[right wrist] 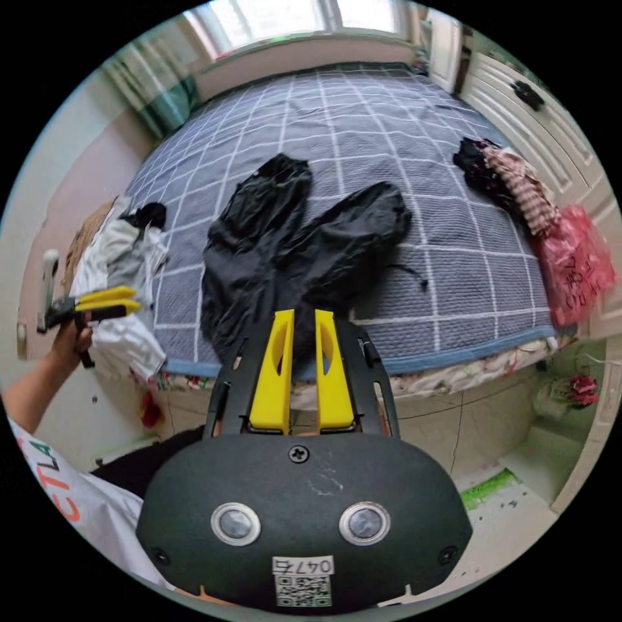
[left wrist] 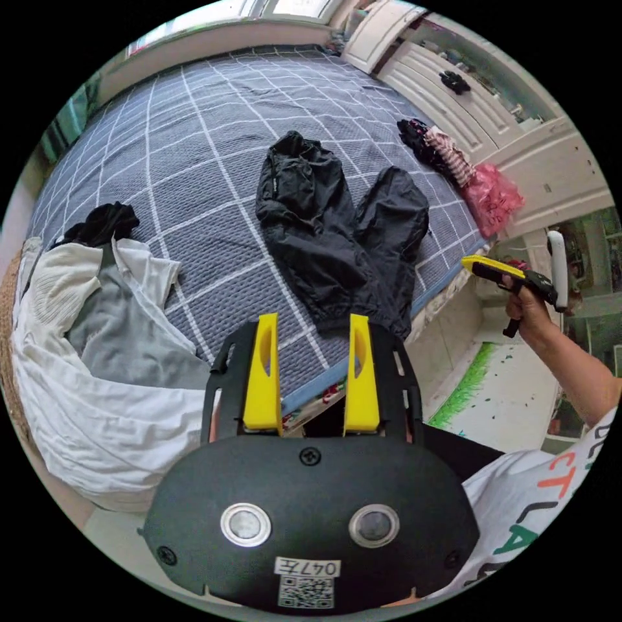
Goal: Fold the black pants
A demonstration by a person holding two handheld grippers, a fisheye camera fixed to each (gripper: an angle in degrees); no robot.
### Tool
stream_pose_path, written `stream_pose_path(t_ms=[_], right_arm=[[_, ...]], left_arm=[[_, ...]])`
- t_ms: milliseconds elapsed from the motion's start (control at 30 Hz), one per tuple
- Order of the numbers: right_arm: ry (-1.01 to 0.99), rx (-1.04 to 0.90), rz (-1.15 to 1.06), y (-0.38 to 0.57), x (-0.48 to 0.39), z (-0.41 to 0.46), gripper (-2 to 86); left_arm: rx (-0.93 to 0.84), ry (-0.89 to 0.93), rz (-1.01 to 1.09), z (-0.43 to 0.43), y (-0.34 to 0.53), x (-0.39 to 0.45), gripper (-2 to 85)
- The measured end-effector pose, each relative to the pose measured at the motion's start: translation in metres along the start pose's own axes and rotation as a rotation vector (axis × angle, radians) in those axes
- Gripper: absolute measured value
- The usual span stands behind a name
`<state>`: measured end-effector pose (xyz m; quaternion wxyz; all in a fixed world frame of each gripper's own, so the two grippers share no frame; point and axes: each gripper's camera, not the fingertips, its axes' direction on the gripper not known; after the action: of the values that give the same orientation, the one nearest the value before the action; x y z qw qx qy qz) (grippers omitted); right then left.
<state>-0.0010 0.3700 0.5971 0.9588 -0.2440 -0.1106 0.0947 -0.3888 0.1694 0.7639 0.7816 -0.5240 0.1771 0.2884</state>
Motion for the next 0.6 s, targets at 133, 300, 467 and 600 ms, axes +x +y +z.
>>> stream_pose_path(t_ms=[133,300,467,600], right_arm=[[0.087,0.049,-0.031,-0.029,0.031,-0.006,1.7],[0.115,0.117,-0.035,-0.067,0.086,0.006,6.1],[0.076,0.125,0.072,-0.098,0.160,0.035,7.1],[0.069,0.086,0.099,-0.132,0.213,0.070,7.6]], left_arm=[[-0.059,0.143,-0.092,0.049,-0.006,0.004,14.3],[-0.070,0.118,-0.096,0.090,-0.030,0.037,14.4],[-0.126,0.118,-0.235,0.138,-0.048,0.065,13.0],[-0.094,-0.060,-0.222,0.148,-0.054,0.113,3.8]])
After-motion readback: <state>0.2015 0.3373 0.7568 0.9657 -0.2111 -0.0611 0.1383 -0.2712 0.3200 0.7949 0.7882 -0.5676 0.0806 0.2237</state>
